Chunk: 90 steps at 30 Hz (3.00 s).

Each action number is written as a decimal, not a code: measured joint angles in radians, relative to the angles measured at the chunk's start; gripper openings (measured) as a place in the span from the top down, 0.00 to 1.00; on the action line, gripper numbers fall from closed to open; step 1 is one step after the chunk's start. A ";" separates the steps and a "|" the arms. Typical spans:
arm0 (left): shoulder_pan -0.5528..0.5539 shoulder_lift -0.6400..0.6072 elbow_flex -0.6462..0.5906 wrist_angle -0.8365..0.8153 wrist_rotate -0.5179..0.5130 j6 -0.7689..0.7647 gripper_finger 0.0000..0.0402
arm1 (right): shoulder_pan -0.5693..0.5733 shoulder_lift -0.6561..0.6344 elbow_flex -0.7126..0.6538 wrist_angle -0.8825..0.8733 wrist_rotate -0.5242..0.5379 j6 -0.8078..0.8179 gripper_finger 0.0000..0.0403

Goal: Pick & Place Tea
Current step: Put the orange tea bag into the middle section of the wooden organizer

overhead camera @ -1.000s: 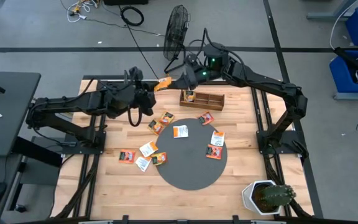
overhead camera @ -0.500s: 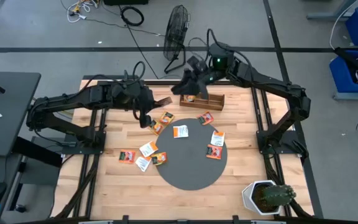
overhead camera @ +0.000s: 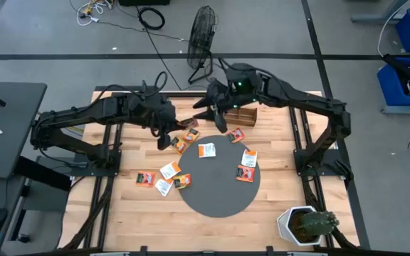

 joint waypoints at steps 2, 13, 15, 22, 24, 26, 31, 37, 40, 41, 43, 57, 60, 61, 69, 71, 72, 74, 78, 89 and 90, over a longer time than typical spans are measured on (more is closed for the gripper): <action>0.001 0.000 0.000 -0.001 0.016 0.016 0.99 | 0.006 0.037 0.080 -0.089 0.006 -0.019 0.55; 0.001 0.000 -0.002 -0.100 0.020 0.058 0.99 | 0.012 0.255 0.361 -0.361 -0.037 -0.068 0.56; 0.001 0.000 -0.002 -0.113 0.017 0.064 0.99 | 0.019 0.280 0.376 -0.373 -0.046 -0.068 0.56; 0.001 0.001 -0.003 -0.118 0.017 0.081 0.99 | 0.045 0.323 0.389 -0.379 -0.064 -0.068 0.56; 0.001 0.001 -0.003 -0.118 0.017 0.082 0.99 | 0.047 0.324 0.389 -0.381 -0.049 -0.069 0.56; 0.001 0.001 -0.003 -0.118 0.017 0.082 0.99 | 0.048 0.323 0.389 -0.364 -0.041 -0.069 0.56; 0.001 0.001 -0.003 -0.118 0.017 0.082 0.99 | 0.045 0.323 0.389 -0.347 -0.038 -0.065 0.63; 0.001 0.001 -0.003 -0.119 0.017 0.081 0.99 | 0.048 0.328 0.389 -0.362 -0.041 -0.064 0.74; 0.001 0.001 -0.003 -0.118 0.017 0.081 0.99 | 0.048 0.328 0.389 -0.366 -0.045 -0.063 0.84; 0.001 0.001 -0.003 -0.118 0.017 0.081 0.99 | 0.048 0.328 0.389 -0.366 -0.045 -0.062 0.88; 0.001 0.001 -0.003 -0.117 0.017 0.081 0.99 | 0.048 0.328 0.389 -0.366 -0.045 -0.065 0.96; 0.002 -0.003 -0.004 -0.146 -0.029 0.046 0.83 | -0.001 0.321 0.390 -0.465 0.050 -0.070 1.00; 0.002 -0.003 -0.004 -0.177 -0.032 0.029 0.82 | -0.032 0.317 0.390 -0.497 0.062 -0.073 1.00; 0.002 -0.003 -0.004 -0.183 -0.037 0.023 0.82 | -0.043 0.315 0.390 -0.507 0.068 -0.078 1.00; 0.001 -0.003 -0.004 -0.183 -0.103 -0.026 0.84 | -0.159 0.246 0.279 -0.582 0.068 -0.125 1.00; 0.000 -0.003 -0.004 -0.179 -0.115 -0.038 0.85 | -0.187 0.189 0.173 -0.532 0.069 -0.127 1.00; 0.000 -0.003 -0.004 -0.174 -0.118 -0.044 0.85 | -0.200 0.156 0.108 -0.499 0.067 -0.123 1.00; 0.000 -0.003 -0.004 -0.170 -0.118 -0.052 0.85 | -0.223 0.080 -0.035 -0.418 0.065 -0.117 1.00; -0.001 -0.003 -0.004 -0.163 -0.117 -0.050 0.85 | -0.269 -0.074 -0.331 -0.195 0.053 -0.094 1.00; -0.001 -0.003 -0.004 0.119 -0.018 0.002 0.85 | -0.396 -0.181 -0.760 0.158 0.030 -0.173 1.00; -0.001 -0.003 -0.004 0.148 0.010 0.002 0.85 | -0.409 -0.181 -0.779 0.182 0.030 -0.178 1.00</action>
